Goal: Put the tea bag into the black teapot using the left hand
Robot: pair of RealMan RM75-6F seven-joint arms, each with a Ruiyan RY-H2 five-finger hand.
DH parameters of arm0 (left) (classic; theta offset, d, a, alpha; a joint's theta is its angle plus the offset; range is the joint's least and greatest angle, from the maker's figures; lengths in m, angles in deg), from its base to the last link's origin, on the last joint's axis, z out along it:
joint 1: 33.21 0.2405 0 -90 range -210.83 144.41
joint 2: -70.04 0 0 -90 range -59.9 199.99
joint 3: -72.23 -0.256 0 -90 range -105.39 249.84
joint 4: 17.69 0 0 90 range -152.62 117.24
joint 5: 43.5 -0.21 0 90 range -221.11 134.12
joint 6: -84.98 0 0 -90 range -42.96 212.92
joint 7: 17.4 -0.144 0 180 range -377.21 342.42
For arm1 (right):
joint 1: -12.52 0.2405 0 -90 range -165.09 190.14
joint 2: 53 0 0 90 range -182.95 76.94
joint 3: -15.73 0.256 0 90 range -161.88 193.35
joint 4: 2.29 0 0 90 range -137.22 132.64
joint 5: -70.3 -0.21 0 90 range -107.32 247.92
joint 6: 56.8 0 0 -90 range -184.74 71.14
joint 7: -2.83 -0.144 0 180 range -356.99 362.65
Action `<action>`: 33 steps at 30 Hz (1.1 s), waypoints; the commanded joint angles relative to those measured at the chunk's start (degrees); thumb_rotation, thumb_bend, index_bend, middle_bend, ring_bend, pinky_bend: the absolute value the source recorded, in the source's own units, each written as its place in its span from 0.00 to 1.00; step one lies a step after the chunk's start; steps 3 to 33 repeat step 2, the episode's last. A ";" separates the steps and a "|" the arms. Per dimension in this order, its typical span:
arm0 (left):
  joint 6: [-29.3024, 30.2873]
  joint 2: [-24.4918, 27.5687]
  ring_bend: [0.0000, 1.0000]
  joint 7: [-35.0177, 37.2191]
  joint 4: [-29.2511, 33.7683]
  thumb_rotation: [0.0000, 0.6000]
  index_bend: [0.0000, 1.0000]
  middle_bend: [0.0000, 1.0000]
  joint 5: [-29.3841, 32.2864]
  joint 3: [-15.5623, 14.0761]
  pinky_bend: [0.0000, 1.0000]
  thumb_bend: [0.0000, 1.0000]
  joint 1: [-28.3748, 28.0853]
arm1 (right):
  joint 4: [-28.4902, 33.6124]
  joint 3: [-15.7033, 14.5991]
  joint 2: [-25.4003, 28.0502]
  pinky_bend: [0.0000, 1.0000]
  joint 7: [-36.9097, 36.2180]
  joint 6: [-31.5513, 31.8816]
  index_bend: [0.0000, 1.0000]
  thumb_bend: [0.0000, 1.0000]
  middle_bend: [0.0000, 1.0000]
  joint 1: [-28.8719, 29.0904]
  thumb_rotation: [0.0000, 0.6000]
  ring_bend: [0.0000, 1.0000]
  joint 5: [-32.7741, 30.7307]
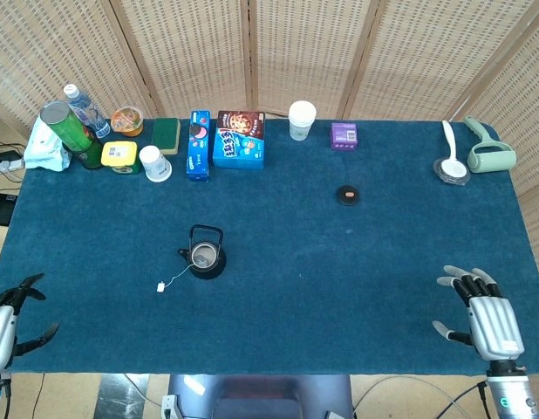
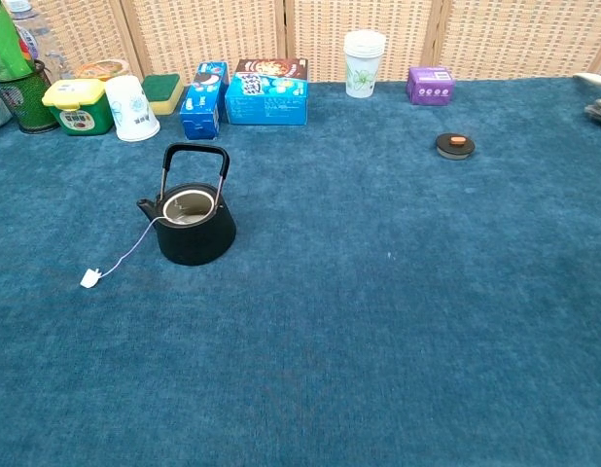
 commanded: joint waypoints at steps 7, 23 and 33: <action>-1.52 -0.17 0.28 -0.86 0.57 1.00 0.16 0.40 0.36 0.61 0.36 0.24 -0.30 | -0.31 0.11 -0.06 0.13 -0.25 -0.41 0.31 0.03 0.23 0.25 1.00 0.23 -0.51; -1.52 -0.17 0.28 -0.86 0.57 1.00 0.16 0.40 0.36 0.61 0.36 0.24 -0.30 | -0.31 0.11 -0.06 0.13 -0.25 -0.41 0.31 0.03 0.23 0.25 1.00 0.23 -0.51; -1.52 -0.17 0.28 -0.86 0.57 1.00 0.16 0.40 0.36 0.61 0.36 0.24 -0.30 | -0.31 0.11 -0.06 0.13 -0.25 -0.41 0.31 0.03 0.23 0.25 1.00 0.23 -0.51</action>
